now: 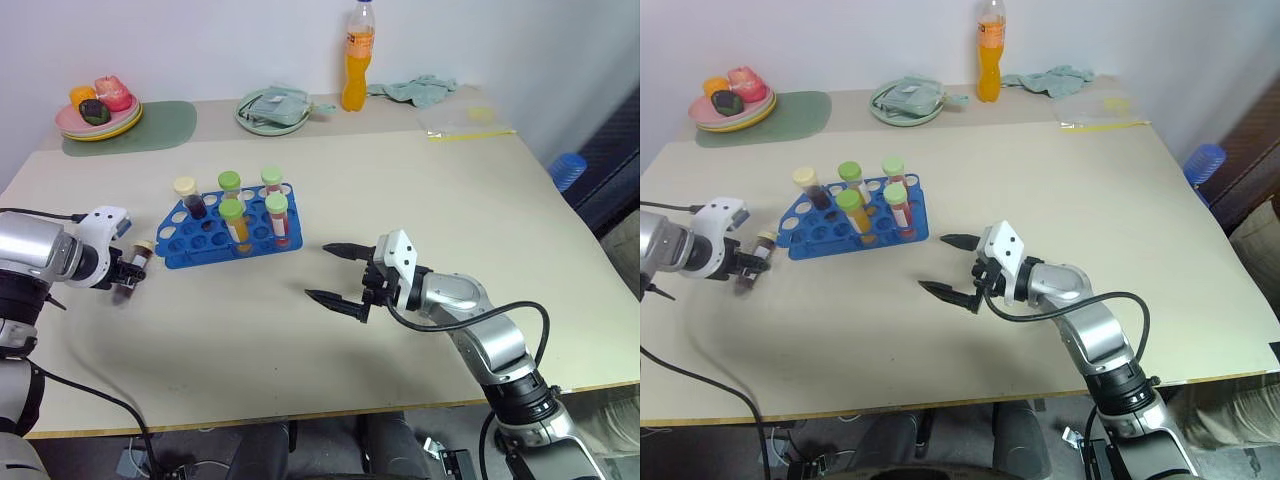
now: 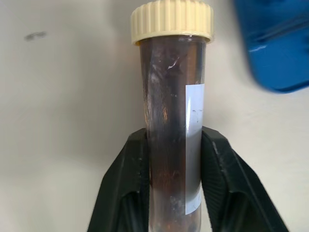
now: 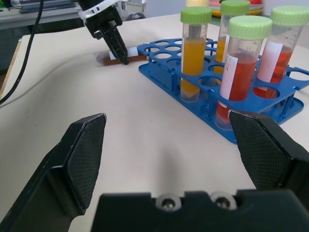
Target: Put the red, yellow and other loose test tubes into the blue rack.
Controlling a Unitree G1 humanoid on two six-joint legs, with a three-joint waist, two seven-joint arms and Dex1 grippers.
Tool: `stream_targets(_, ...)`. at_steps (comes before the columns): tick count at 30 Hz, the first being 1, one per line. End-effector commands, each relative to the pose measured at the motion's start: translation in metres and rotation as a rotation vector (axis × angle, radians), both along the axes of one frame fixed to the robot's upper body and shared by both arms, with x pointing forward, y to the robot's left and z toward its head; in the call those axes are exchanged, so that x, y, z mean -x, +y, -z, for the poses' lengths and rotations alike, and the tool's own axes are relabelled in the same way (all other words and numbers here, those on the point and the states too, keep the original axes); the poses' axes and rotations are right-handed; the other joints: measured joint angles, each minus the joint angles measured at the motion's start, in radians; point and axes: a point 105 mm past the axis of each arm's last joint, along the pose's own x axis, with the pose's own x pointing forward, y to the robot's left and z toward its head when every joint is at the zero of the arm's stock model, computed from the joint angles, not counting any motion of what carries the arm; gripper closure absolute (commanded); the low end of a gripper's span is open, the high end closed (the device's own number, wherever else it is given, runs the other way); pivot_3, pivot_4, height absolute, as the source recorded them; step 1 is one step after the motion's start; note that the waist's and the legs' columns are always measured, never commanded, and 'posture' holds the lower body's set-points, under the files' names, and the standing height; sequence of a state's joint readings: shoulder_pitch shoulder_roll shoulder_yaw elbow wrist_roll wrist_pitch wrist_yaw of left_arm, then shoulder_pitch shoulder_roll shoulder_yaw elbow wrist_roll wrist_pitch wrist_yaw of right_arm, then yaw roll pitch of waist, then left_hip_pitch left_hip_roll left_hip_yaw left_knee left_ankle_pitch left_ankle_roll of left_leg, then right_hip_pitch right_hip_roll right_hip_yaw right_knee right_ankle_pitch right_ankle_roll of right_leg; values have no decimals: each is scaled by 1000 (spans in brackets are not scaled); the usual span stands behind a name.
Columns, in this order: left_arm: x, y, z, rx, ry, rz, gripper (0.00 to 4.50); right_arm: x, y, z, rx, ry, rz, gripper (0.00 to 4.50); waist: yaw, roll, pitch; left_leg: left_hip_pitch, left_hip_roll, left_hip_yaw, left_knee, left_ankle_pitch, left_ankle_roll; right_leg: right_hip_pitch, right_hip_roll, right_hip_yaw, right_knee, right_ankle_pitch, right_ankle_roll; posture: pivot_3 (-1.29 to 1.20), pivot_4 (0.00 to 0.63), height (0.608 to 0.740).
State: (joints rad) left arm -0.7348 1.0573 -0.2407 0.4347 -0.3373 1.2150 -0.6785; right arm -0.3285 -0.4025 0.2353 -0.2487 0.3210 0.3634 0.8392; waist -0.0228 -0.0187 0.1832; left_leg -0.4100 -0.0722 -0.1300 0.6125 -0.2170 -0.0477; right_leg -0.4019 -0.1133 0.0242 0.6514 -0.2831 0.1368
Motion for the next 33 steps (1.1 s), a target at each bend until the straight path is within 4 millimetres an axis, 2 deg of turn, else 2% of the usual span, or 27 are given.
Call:
stream_targets(1, -10, 36, -29, -200, -236, -42, 3221, 5, 2, -11, -20, -45, -18, 0, -4, 0, 0, 0, 0, -1, 0, 0, 0, -1, 0, 1, 0, 0, 0, 0, 150, 740)
stream_targets(4, -31, 41, -84, -378, -712, -89, 3221, 6, 3, -9, -18, -38, -21, 0, -1, 0, 0, -1, 1, -2, -1, 0, 0, -3, -1, 1, 2, 0, 0, 0, 150, 740)
stream_targets(5, -30, 27, -107, -324, -945, -124, 3221, 6, 3, -9, -19, -35, -21, 0, 5, -1, 0, -1, 1, -3, 0, 0, -1, -3, -1, 0, 2, 0, 0, 0, 150, 740)
stream_targets(6, -22, 20, -121, -280, -1094, -168, 3221, 6, 3, -8, -19, -34, -21, 0, 10, -1, 0, -2, 1, -3, 1, 0, -1, -3, -3, 0, 1, 0, 0, 0, 150, 740)
stream_targets(8, -3, 0, -136, -163, -1310, -155, 3221, 6, 4, -8, -21, -30, -22, 0, 15, -4, -2, -4, 1, -3, 3, 0, -1, -3, -6, -1, 0, 0, 0, 0, 150, 740)
stream_targets(10, 18, -32, -129, -136, -1424, -98, 3221, 6, 5, -7, -22, -23, -27, 0, 10, -3, -2, -5, 0, -2, 4, 1, -2, -3, -6, 0, -1, 1, 1, 0, 150, 740)
stream_targets(12, 31, -56, -119, -160, -1462, -49, 3221, 6, 5, -6, -22, -19, -30, 0, 9, -3, -3, -5, 0, 0, 3, 1, -2, -3, -7, 1, -2, 2, 2, 0, 150, 740)
stream_targets(14, 36, -84, -103, -159, -1466, -4, 3221, 4, 7, -7, -22, -18, -35, 0, 11, -3, -2, -4, 0, 1, 3, 0, 1, -3, -5, 1, -2, 2, 2, 0, 150, 740)
stream_targets(16, 36, -99, -88, -143, -1450, -18, 3221, 3, 8, -7, -22, -17, -41, 0, 15, -3, -2, -4, -1, 1, 3, 0, 1, -2, -5, 1, -1, 2, 1, 0, 150, 740)
stream_targets(19, 32, -111, -68, -127, -1459, -98, 3221, 2, 10, -7, -17, -22, -52, 0, 16, -4, -3, -1, -2, 2, 4, 0, 1, 2, -4, 0, -2, 2, 1, 0, 150, 740)
stream_targets(23, 28, -117, -59, -106, -1496, -148, 3221, 2, 11, -7, -15, -25, -55, 0, 12, -4, -3, 0, -2, 2, 3, -1, 1, 3, -3, -1, -2, 2, 1, 0, 150, 740)
stream_targets(27, 17, -125, -42, -70, -1462, -150, 3221, 3, 12, -7, -18, -23, -50, 0, 12, -4, -3, 0, -2, 2, 3, -1, 1, 3, -3, -1, -2, 2, 1, 0, 150, 740)
stream_targets(33, 7, -128, -30, -73, -1441, -163, 3221, 3, 11, -7, -26, -22, -25, 0, 12, -4, -3, 0, -2, 1, 3, -1, 1, 3, -3, -1, -2, 2, 1, 0, 150, 740)
